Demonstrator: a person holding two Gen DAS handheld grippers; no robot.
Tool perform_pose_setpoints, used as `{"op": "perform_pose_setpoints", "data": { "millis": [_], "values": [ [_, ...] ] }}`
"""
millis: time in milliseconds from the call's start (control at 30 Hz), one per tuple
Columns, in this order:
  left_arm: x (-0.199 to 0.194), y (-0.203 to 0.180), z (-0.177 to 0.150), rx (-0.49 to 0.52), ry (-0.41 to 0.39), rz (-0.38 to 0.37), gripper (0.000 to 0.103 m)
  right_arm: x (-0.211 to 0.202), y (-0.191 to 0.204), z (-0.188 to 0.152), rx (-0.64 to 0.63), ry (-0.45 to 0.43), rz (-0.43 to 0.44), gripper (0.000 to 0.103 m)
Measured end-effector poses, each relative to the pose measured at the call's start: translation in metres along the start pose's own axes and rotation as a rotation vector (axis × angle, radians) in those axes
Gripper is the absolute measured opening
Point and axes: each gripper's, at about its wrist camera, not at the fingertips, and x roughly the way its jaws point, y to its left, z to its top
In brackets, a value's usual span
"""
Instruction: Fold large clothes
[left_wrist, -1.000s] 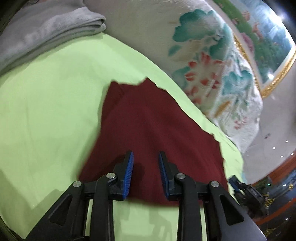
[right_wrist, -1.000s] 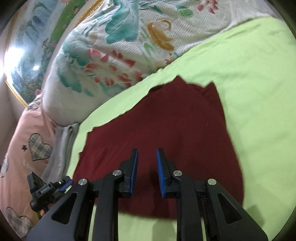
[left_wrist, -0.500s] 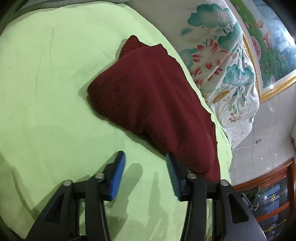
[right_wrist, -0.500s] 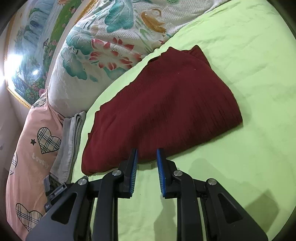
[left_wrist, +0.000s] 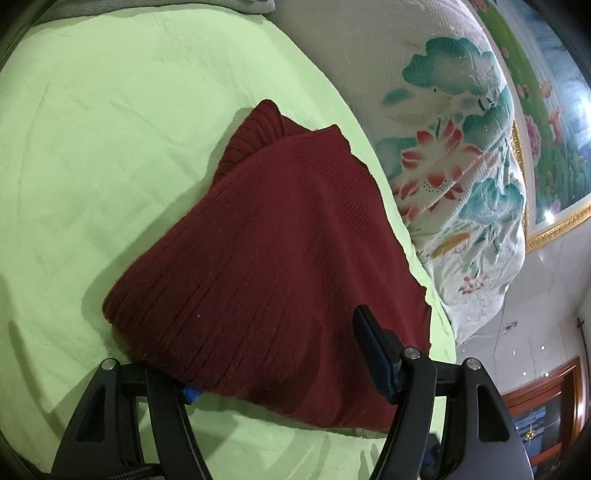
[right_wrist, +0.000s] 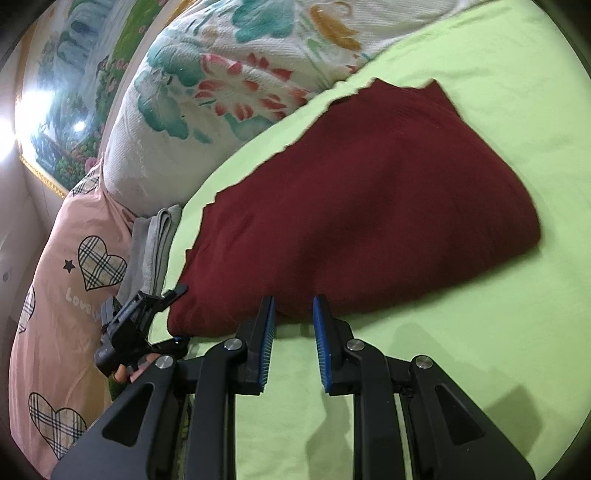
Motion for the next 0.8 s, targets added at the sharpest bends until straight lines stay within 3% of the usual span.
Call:
{"op": "perform_pose_setpoints", "data": {
  "millis": [133,333,533,600,667,700,733,767,800],
  "values": [
    [-0.004,0.004,0.0,-0.004,0.0,-0.032,0.069,0.019,0.025,0.03,-0.07,-0.014,0.013,0.022],
    [-0.003,0.004,0.0,0.006,-0.003,-0.023,0.069,0.086,0.06,0.086,-0.128,0.046,-0.012,0.021],
    [-0.002,0.003,0.001,0.005,-0.01,-0.027,0.067,0.138,0.055,0.073,-0.134,0.176,-0.107,0.02],
    [0.0,0.0,0.001,0.012,-0.019,-0.014,0.067,0.148,0.049,0.063,-0.141,0.174,-0.116,0.018],
    [0.002,-0.004,0.002,0.024,-0.031,0.004,0.062,0.149,0.053,0.055,-0.194,0.138,-0.147,0.017],
    [0.004,-0.005,0.002,0.032,-0.035,0.013,0.05,0.15,0.058,0.052,-0.215,0.127,-0.171,0.017],
    [0.006,-0.005,0.004,0.037,-0.031,0.019,0.027,0.15,0.059,0.051,-0.225,0.124,-0.182,0.017],
    [0.009,-0.006,0.005,0.039,-0.021,0.017,0.018,0.151,0.061,0.05,-0.235,0.122,-0.188,0.017],
    [0.01,-0.007,0.006,0.038,-0.015,0.001,0.019,0.152,0.06,0.05,-0.237,0.123,-0.185,0.017]
  ]
}}
